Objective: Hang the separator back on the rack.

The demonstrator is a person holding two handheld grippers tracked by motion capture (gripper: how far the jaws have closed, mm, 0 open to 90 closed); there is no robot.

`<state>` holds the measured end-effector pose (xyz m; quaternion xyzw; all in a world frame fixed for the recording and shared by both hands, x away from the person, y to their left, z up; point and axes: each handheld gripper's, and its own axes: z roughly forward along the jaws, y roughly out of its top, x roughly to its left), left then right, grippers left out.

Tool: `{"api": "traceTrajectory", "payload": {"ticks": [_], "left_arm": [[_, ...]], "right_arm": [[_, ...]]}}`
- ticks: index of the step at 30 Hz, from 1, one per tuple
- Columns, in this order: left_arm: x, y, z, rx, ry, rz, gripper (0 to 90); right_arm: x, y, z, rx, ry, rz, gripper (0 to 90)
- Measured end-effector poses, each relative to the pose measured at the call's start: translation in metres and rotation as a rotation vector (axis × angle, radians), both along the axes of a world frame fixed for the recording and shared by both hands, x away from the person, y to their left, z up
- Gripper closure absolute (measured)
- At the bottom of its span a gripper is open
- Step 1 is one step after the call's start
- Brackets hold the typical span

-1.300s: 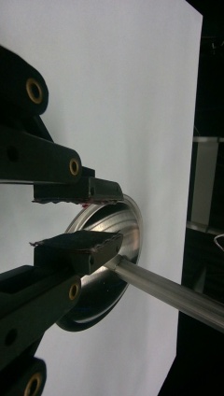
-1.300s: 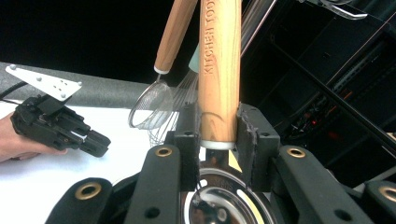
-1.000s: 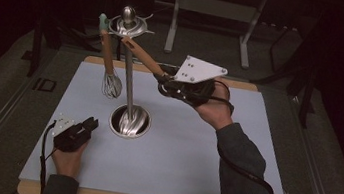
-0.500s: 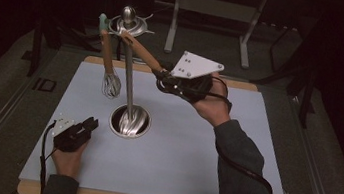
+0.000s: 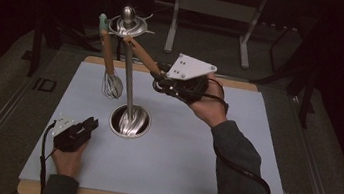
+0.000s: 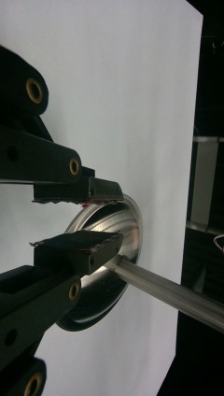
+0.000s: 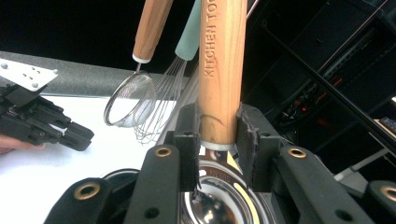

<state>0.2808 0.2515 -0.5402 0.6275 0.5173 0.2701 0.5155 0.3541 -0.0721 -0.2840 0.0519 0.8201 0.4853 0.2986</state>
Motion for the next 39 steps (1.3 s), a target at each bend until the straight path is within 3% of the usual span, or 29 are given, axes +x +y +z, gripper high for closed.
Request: {"api": "traceTrajectory", "payload": {"ticks": [7,17,39], "left_arm": [[0.0,0.0,0.0,-0.001,0.0,0.001,74.4],[0.0,0.0,0.0,-0.004,-0.002,0.002,74.3],[0.0,0.0,0.0,-0.002,-0.003,0.004,74.3]], "right_arm": [[0.0,0.004,-0.005,-0.014,0.004,0.006,69.6],[-0.003,0.005,0.0,0.028,-0.001,0.015,71.4],[0.001,-0.016,-0.005,0.038,0.038,0.008,69.6]]}}
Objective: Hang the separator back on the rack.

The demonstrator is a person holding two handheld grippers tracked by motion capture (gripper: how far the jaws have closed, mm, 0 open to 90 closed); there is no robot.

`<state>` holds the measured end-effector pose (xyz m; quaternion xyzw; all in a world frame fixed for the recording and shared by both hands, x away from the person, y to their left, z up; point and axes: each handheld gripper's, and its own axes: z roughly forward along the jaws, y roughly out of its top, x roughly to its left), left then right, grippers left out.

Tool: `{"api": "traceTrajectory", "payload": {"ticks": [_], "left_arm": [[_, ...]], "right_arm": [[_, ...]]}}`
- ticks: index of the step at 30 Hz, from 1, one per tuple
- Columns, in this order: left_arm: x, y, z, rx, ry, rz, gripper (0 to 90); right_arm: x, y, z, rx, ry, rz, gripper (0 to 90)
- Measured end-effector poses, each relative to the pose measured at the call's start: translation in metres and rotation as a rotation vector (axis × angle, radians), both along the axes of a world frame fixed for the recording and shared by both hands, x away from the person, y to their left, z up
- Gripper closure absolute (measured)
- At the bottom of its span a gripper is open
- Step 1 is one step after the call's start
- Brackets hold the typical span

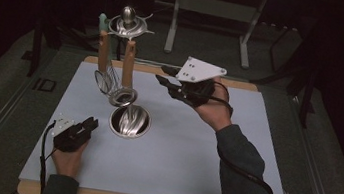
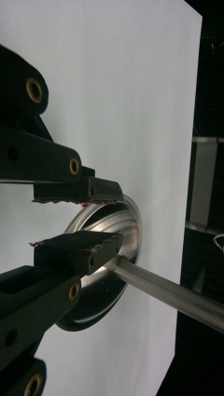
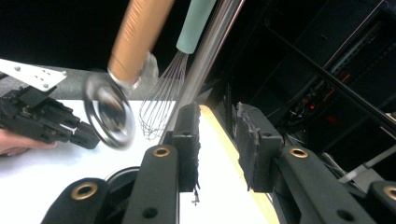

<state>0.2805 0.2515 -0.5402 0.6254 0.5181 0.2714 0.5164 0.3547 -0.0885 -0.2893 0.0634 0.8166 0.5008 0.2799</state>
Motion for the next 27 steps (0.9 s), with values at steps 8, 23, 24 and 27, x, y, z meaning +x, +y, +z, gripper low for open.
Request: {"api": "traceTrajectory", "payload": {"ticks": [8,23,24,27], "left_arm": [[0.0,0.0,0.0,0.005,0.002,-0.003,74.3],[0.0,0.0,0.0,0.002,0.0,0.0,74.3],[0.0,0.0,0.0,0.002,0.001,0.0,74.3],[0.0,0.0,0.0,0.001,0.002,-0.001,74.3]], "right_arm": [[0.0,-0.004,-0.007,-0.013,0.015,-0.001,69.4],[0.001,-0.015,-0.02,0.007,0.061,-0.001,68.3],[0.002,-0.016,-0.021,0.009,0.068,-0.001,68.1],[0.003,-0.018,-0.025,0.017,0.097,-0.006,67.3]]}}
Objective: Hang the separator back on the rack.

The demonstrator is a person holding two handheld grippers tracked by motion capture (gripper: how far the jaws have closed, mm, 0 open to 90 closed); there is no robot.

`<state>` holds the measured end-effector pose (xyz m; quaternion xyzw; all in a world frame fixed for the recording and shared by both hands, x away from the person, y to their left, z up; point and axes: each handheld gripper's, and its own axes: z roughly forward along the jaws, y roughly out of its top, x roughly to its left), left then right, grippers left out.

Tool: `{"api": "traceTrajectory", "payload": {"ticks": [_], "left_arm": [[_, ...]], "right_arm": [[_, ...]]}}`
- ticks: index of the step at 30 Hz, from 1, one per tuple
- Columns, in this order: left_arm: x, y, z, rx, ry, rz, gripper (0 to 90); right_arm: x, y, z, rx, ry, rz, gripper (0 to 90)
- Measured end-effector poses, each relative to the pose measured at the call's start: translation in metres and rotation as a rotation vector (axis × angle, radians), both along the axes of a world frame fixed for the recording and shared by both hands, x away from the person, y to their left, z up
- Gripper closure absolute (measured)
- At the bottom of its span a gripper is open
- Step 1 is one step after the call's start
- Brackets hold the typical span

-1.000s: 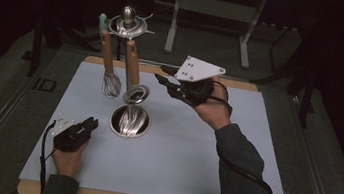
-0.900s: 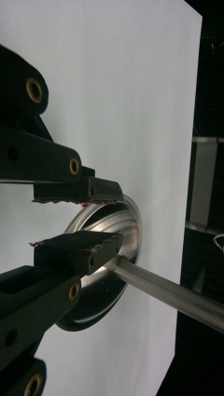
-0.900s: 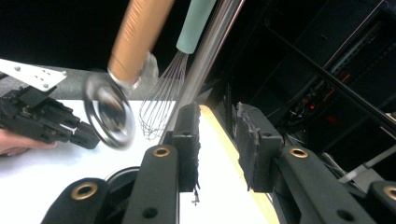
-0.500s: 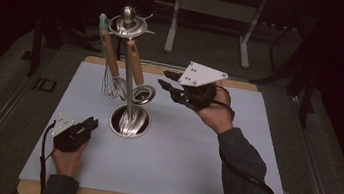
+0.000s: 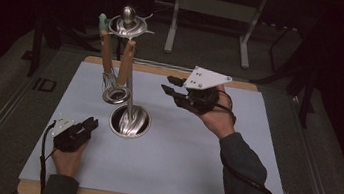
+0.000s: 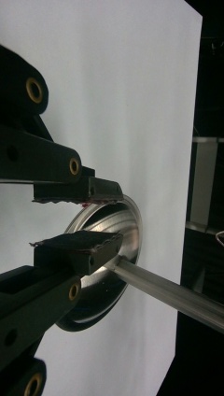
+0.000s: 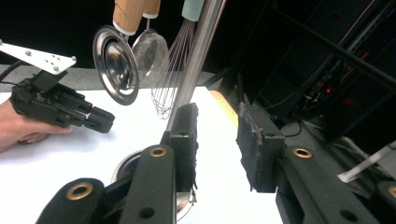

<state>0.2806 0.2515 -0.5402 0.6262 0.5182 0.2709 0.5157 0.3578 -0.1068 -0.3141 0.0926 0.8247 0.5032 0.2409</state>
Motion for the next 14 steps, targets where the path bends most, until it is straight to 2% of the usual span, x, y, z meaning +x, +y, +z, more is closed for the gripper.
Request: {"api": "traceTrajectory", "payload": {"ticks": [5,11,14], "left_arm": [[0.0,0.0,0.0,0.004,0.002,-0.003,74.3],[0.0,0.0,0.0,0.005,0.002,-0.004,74.3],[0.0,0.0,0.0,-0.002,0.002,0.0,73.5]], "right_arm": [[0.001,-0.003,-0.006,-0.001,0.029,-0.007,66.2],[0.001,-0.01,-0.022,-0.017,0.072,-0.021,65.0],[0.0,-0.018,-0.033,-0.02,0.107,-0.048,62.7]]}}
